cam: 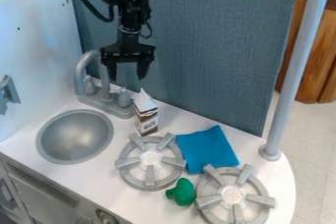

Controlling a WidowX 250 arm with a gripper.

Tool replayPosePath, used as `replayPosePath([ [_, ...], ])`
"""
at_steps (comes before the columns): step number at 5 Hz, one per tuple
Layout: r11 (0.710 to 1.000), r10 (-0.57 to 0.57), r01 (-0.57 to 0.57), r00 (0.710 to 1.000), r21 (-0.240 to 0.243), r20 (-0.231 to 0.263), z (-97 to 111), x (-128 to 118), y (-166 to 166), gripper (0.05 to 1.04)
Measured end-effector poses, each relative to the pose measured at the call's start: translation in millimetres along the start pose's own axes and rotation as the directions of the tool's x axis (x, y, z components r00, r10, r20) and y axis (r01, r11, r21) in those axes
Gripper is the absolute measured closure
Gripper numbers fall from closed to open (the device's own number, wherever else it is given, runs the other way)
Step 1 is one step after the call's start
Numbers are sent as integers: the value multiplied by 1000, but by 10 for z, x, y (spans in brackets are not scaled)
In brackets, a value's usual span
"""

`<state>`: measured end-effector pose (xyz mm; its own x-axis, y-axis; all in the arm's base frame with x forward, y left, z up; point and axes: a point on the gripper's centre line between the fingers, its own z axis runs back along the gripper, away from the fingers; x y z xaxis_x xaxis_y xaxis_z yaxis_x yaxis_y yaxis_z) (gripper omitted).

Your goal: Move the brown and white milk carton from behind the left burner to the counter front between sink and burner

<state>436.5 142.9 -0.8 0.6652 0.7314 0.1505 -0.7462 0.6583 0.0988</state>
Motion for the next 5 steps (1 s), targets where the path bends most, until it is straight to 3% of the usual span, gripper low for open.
replayPosePath([
  [2, 999, -15, 17, 998, 31, -57, -331, -155, 1, 74],
  [5, 998, -61, 60, 997, -13, -54, -513, -442, -217, 75],
])
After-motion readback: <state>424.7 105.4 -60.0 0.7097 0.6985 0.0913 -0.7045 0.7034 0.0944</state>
